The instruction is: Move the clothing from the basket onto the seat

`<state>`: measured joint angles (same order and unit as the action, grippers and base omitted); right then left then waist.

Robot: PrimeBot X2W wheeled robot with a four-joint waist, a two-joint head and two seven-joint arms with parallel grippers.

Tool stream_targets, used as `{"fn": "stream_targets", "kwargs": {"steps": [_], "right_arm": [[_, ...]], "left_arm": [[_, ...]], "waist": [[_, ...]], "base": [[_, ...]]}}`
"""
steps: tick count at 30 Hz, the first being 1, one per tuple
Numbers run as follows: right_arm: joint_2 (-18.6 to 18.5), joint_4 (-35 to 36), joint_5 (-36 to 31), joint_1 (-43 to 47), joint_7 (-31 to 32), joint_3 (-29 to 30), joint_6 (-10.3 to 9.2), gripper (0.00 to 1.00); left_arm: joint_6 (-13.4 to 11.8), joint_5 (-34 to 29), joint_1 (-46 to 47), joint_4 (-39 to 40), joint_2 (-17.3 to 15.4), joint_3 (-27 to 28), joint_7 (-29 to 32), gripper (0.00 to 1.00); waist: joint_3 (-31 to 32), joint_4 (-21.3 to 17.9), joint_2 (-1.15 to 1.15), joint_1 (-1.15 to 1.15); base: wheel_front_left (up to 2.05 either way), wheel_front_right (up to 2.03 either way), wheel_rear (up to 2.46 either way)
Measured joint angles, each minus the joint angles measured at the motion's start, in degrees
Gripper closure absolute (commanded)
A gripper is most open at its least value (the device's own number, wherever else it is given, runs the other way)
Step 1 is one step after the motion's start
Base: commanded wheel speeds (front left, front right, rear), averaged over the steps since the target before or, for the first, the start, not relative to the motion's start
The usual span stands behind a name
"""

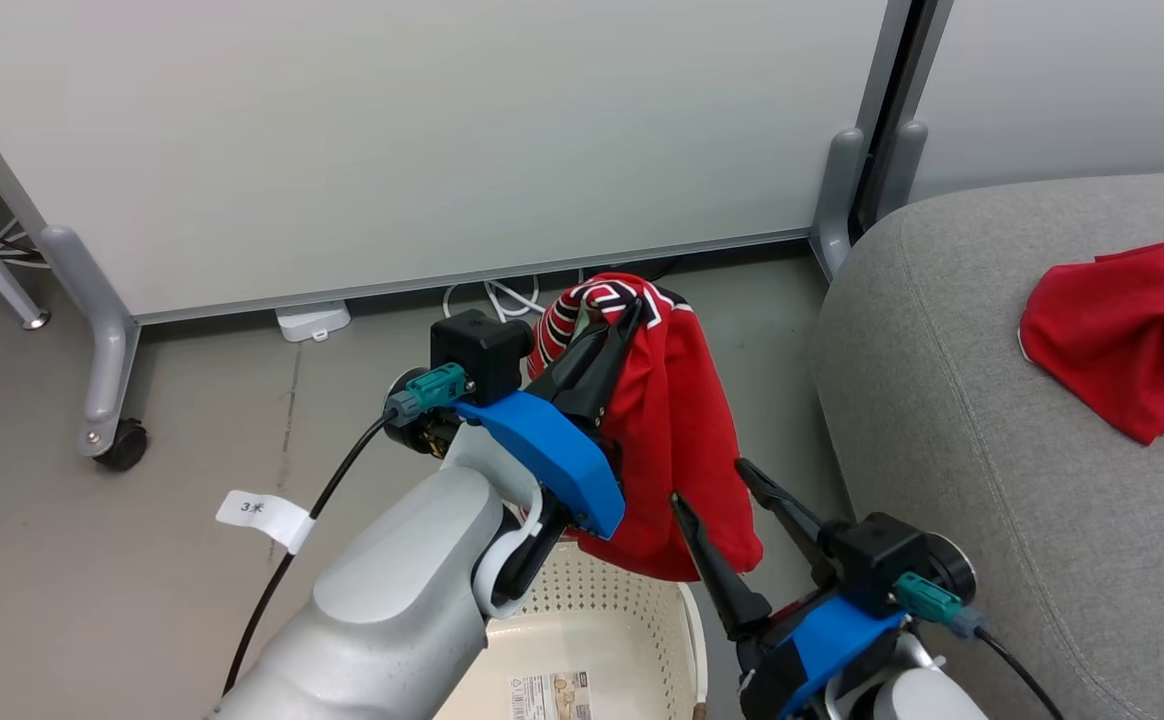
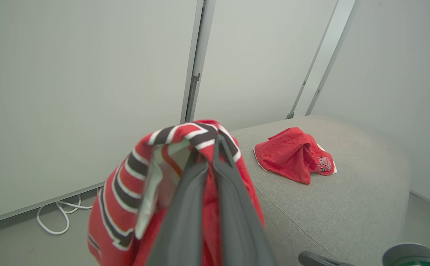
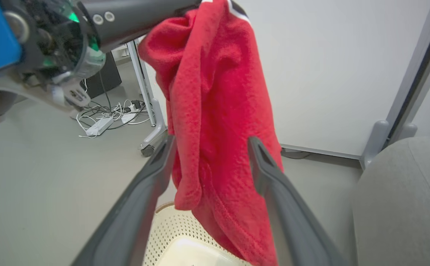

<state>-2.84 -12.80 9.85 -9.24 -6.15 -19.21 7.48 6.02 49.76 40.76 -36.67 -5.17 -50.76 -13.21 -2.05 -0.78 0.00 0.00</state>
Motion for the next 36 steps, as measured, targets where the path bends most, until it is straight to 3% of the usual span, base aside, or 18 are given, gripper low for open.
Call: {"fn": "stream_targets", "kwargs": {"steps": [9, 30, 31, 33, 36], "right_arm": [[0.0, -7.8, 2.5, -8.4, 0.5, -6.1, 0.00, 0.00], [0.0, -28.5, 3.0, -21.3, -2.5, -11.8, 0.00, 0.00], [0.0, -29.1, 3.2, -21.7, -2.6, -12.1, 0.01, 0.51], [0.0, -30.1, 3.5, -22.3, -3.0, -12.6, 0.00, 1.00], [0.0, -31.4, 3.9, -22.8, -3.7, -12.9, 0.00, 1.00]], "left_arm": [[0.0, 0.0, 0.6, -0.1, 0.5, -0.7, 0.0, 1.00], [0.4, 0.9, 0.8, -0.1, 1.6, -3.2, 0.0, 1.00], [0.5, 1.0, 0.8, -0.1, 1.6, -3.3, 0.0, 1.00], [0.5, 1.1, 0.8, -0.2, 1.7, -3.5, 0.0, 1.00], [0.5, 1.3, 0.8, -0.3, 1.7, -3.6, -0.1, 1.00]], "waist": [[-0.3, 0.2, 0.00, 0.00], [1.1, 1.5, 0.00, 0.00], [1.2, 1.6, 0.00, 0.00], [1.4, 1.7, 0.00, 0.00], [1.6, 1.9, 0.00, 0.00]], "base": [[0.00, 0.00, 0.00], [0.00, 0.00, 0.00], [0.00, 0.00, 0.00], [0.00, 0.00, 0.00], [0.00, 0.00, 0.00]]}}
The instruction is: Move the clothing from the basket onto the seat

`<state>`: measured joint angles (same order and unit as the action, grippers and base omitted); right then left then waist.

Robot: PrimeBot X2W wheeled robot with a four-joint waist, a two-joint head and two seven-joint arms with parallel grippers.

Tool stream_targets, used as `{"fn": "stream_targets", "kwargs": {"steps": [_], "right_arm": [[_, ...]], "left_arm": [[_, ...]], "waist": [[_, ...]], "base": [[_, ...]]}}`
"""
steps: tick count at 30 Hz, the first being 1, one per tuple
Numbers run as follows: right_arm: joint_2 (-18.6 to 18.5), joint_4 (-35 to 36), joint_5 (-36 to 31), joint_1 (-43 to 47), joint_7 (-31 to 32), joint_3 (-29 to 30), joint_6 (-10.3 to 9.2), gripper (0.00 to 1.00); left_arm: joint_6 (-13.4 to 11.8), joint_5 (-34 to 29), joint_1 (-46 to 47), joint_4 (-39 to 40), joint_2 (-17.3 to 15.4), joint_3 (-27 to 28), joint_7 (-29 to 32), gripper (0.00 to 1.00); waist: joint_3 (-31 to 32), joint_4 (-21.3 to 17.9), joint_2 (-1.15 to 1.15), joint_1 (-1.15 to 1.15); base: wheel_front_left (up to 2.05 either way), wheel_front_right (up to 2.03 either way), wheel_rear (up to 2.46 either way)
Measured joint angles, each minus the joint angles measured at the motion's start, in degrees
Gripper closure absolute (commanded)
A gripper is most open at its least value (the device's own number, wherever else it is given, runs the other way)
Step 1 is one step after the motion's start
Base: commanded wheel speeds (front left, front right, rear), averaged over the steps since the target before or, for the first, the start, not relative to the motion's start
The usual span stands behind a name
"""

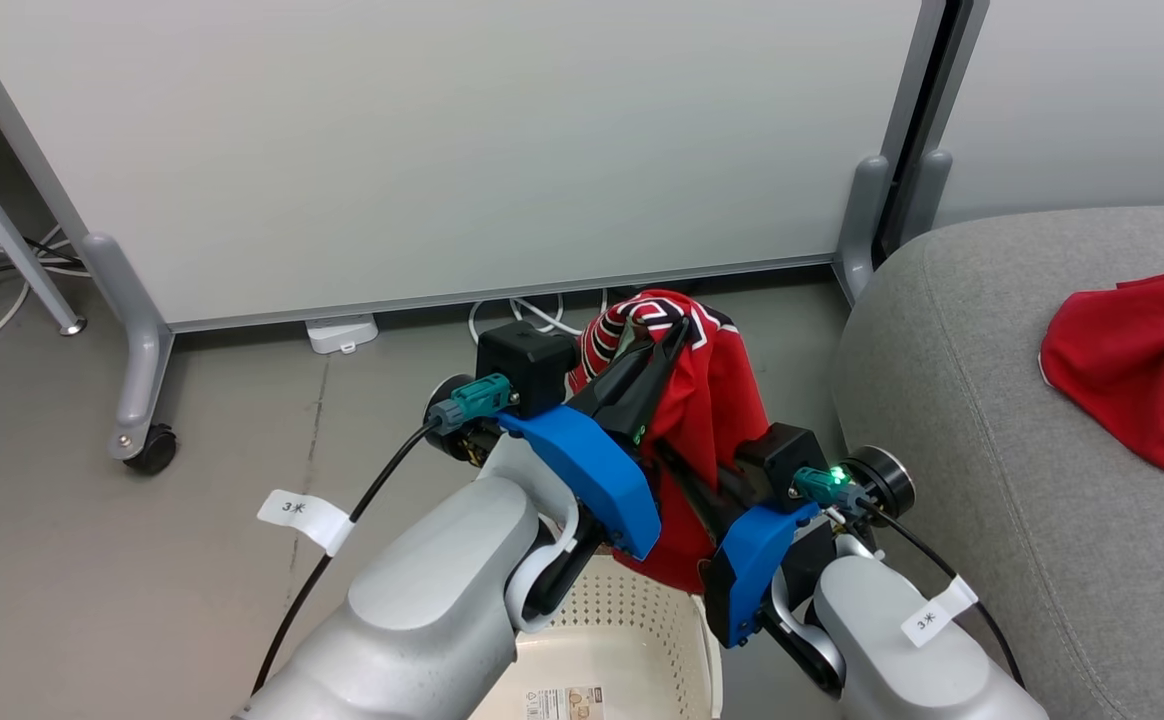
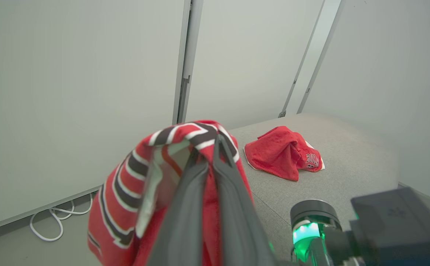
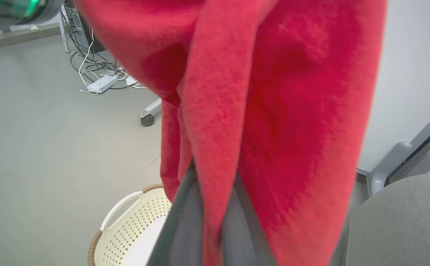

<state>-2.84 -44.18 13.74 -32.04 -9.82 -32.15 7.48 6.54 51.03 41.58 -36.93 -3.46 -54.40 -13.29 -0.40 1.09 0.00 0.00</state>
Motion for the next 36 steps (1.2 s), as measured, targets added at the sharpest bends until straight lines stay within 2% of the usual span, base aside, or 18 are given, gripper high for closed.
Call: {"fn": "stream_targets", "kwargs": {"steps": [16, 17, 18, 19, 20, 36], "right_arm": [[0.0, -3.2, 2.8, -1.3, -2.4, -1.3, 0.01, 1.00], [0.0, -3.4, 2.9, -1.4, -2.4, -1.4, 0.01, 1.00], [0.0, -3.5, 3.0, -1.4, -2.5, -1.5, 0.01, 1.00], [0.0, -3.7, 3.1, -1.4, -2.6, -1.5, 0.00, 1.00], [0.0, -3.8, 3.1, -1.5, -2.6, -1.5, 0.01, 1.00], [0.0, -5.1, 3.6, -2.5, -3.9, -1.1, 0.01, 1.00]], "left_arm": [[0.0, 0.4, 0.0, -0.6, 0.1, -0.1, -0.4, 1.00], [0.0, 0.4, 0.0, -0.7, 0.1, -0.2, -0.4, 0.80], [0.0, 0.4, 0.0, -0.7, 0.1, -0.2, -0.4, 0.55], [0.0, 0.4, 0.0, -0.8, 0.1, -0.2, -0.4, 0.03], [0.0, 0.4, 0.0, -0.8, 0.1, -0.3, -0.4, 0.00], [-0.1, 0.3, 0.2, -0.7, -0.5, -0.2, -1.0, 0.00]], "waist": [[0.2, -0.5, 0.00, 0.00], [0.2, -0.5, 0.00, 0.00], [0.2, -0.6, 0.00, 0.00], [0.2, -0.6, 0.00, 0.00], [0.1, -0.6, 0.00, 0.00], [0.1, -1.4, 0.00, -0.01]], "base": [[0.00, 0.00, 0.00], [0.00, 0.00, 0.00], [0.00, 0.00, 0.00], [0.00, 0.00, 0.00], [0.00, 0.00, 0.00], [0.00, 0.00, 0.00]]}}
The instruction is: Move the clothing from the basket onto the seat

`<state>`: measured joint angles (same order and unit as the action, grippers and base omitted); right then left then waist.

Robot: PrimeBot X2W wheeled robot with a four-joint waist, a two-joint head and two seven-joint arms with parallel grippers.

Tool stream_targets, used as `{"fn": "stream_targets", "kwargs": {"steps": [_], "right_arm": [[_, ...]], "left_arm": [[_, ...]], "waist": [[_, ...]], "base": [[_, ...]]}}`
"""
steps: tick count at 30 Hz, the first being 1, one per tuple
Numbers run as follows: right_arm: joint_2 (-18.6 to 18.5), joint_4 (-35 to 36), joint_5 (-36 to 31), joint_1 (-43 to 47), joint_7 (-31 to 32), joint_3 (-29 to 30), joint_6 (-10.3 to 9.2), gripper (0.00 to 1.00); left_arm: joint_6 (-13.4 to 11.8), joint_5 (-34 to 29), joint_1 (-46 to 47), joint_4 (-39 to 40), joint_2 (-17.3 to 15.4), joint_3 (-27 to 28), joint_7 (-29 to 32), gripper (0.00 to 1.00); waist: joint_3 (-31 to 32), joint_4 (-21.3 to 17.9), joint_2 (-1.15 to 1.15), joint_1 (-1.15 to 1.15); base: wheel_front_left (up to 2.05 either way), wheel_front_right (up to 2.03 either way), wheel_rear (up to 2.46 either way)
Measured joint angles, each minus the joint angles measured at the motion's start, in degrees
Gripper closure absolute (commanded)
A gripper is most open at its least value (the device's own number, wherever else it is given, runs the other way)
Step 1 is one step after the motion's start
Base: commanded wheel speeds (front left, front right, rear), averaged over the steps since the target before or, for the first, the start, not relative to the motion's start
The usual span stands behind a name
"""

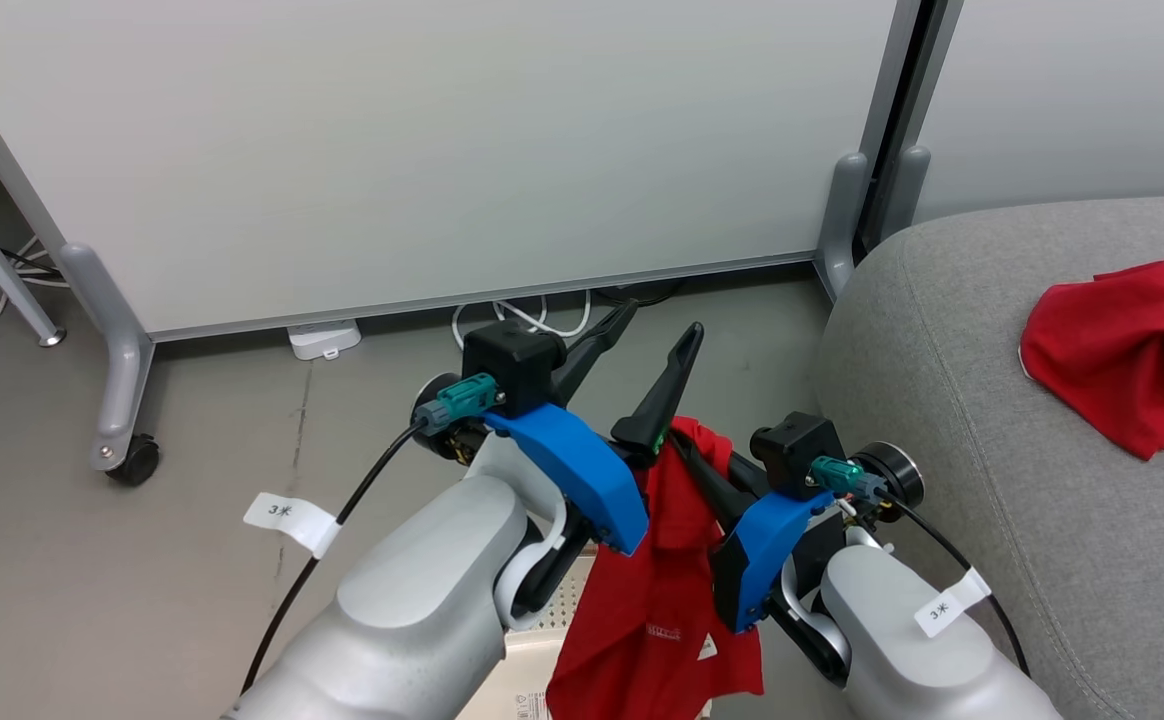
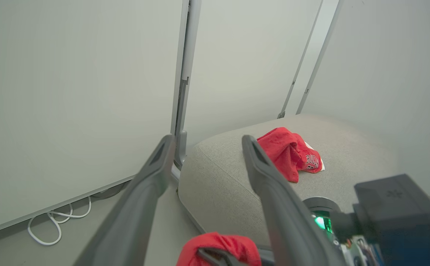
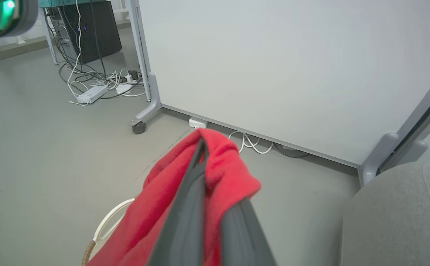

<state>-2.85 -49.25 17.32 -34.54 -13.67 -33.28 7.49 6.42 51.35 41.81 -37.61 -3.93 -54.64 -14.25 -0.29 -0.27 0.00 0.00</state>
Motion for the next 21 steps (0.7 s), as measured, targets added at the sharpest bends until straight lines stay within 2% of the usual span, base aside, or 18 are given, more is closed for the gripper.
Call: {"fn": "stream_targets", "kwargs": {"steps": [9, 21], "right_arm": [[0.0, -0.3, -0.4, 0.0, -0.5, 1.8, 0.00, 1.00], [0.0, 0.0, -1.7, 0.0, -1.0, 3.8, 0.00, 1.00]], "left_arm": [[0.0, -2.4, -4.0, 3.8, -2.1, 3.0, -0.7, 0.00], [-0.1, -16.4, -19.7, 15.4, -7.0, 15.6, -0.7, 0.00]], "waist": [[-0.2, 0.2, 0.00, 0.00], [-0.1, -0.4, 0.00, 0.00]], "base": [[0.00, 0.00, 0.00], [0.00, 0.00, 0.00]]}}
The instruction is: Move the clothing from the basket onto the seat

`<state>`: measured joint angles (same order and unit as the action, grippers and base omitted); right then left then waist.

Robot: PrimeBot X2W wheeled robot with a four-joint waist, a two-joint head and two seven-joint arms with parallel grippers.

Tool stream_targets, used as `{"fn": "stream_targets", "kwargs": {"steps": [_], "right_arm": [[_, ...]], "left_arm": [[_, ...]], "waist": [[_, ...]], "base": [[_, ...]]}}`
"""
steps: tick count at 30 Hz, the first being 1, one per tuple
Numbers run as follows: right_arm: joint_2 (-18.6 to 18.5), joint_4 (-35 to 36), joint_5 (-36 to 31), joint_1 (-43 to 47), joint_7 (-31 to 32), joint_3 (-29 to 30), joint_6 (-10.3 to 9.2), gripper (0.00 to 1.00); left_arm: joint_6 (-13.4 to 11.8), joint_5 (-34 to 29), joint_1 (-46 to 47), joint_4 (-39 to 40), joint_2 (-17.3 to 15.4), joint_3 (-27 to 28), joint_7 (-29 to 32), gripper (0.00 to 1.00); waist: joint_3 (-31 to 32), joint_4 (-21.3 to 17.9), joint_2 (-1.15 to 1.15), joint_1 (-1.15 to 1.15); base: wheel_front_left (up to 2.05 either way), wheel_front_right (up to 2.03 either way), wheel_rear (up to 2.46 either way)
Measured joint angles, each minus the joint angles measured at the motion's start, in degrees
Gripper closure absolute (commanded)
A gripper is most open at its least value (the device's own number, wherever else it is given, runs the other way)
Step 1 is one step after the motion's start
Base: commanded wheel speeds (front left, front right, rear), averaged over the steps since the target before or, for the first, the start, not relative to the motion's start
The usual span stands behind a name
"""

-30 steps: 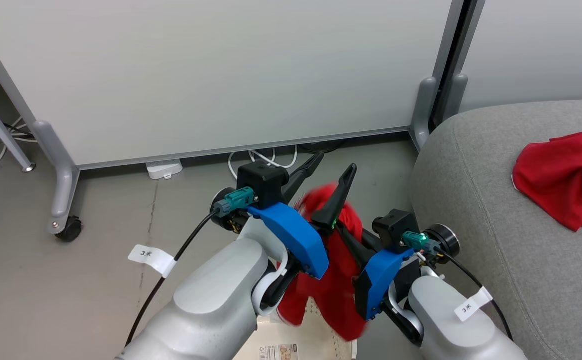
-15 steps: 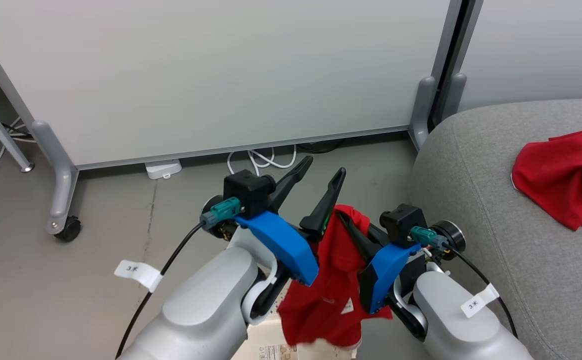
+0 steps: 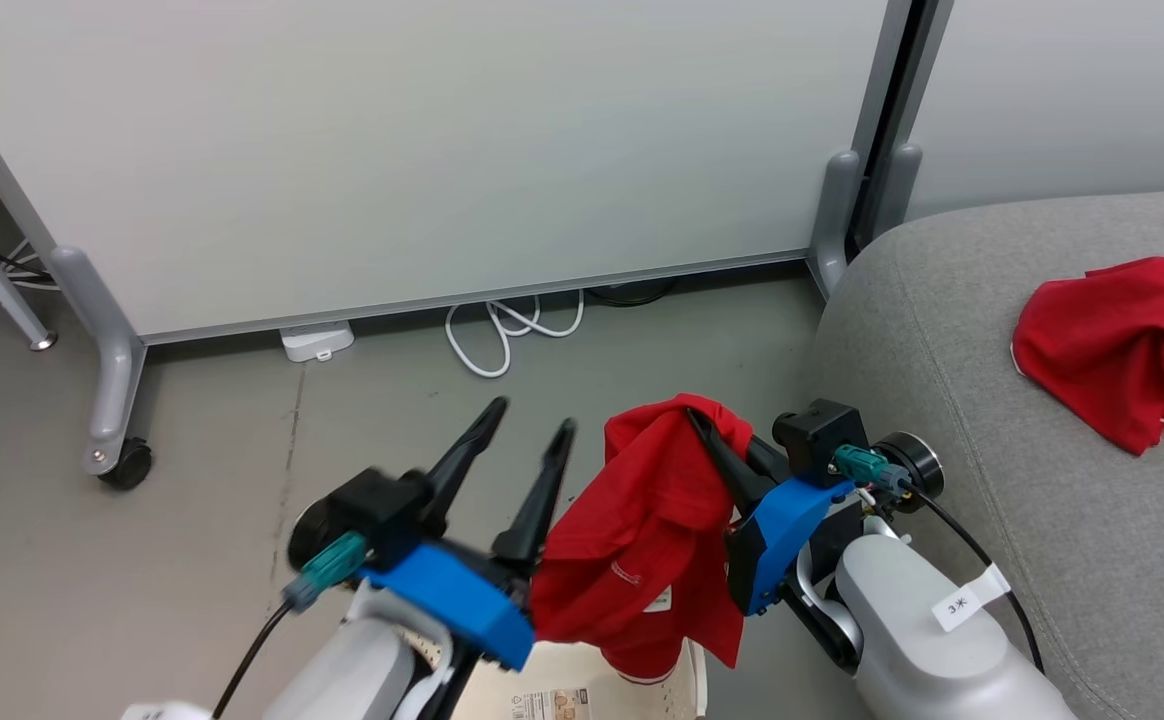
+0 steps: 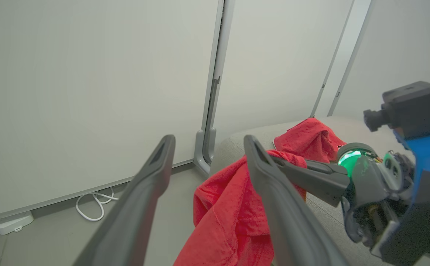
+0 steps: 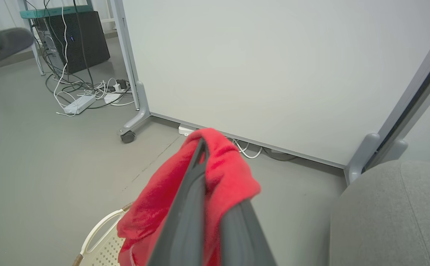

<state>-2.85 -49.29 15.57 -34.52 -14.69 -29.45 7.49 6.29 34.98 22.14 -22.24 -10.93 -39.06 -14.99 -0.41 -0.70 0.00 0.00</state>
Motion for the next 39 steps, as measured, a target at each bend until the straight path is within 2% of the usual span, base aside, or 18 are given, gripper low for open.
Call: {"fn": "stream_targets", "kwargs": {"steps": [3, 11, 20, 34, 39], "right_arm": [[0.0, 0.3, -0.4, 0.0, 0.0, 0.3, -0.01, 1.00], [0.0, 0.8, -1.9, 0.0, -0.1, 2.3, 0.00, 1.00], [0.0, 2.7, -2.4, 0.3, -0.1, 3.7, 0.00, 1.00], [0.0, 10.9, -2.7, 0.5, 0.8, 3.9, -0.01, 1.00], [0.0, 13.4, -3.4, 1.7, 1.6, 5.8, -0.01, 1.00]], "left_arm": [[0.3, -3.0, -4.9, 2.9, -0.9, 4.7, 0.0, 0.00], [0.8, -9.5, -16.6, 7.7, -0.4, 13.3, 0.0, 0.00], [0.9, -12.4, -20.6, 10.0, 0.9, 17.5, 0.0, 0.00], [0.9, -14.1, -19.5, 11.3, 0.6, 18.9, 0.0, 0.00], [0.9, -14.6, -18.9, 11.9, 0.2, 19.2, 0.0, 0.00]], "waist": [[0.1, -0.5, 0.00, 0.00], [0.0, -1.6, 0.00, 0.00], [-0.3, -4.4, 0.00, 0.00], [-3.1, -17.2, 0.00, 0.00], [-4.1, -22.2, 0.00, 0.00]], "base": [[0.00, 0.00, 0.00], [0.00, 0.00, 0.00], [0.00, 0.00, 0.00], [0.00, 0.00, 0.00], [0.00, 0.00, 0.00]]}}
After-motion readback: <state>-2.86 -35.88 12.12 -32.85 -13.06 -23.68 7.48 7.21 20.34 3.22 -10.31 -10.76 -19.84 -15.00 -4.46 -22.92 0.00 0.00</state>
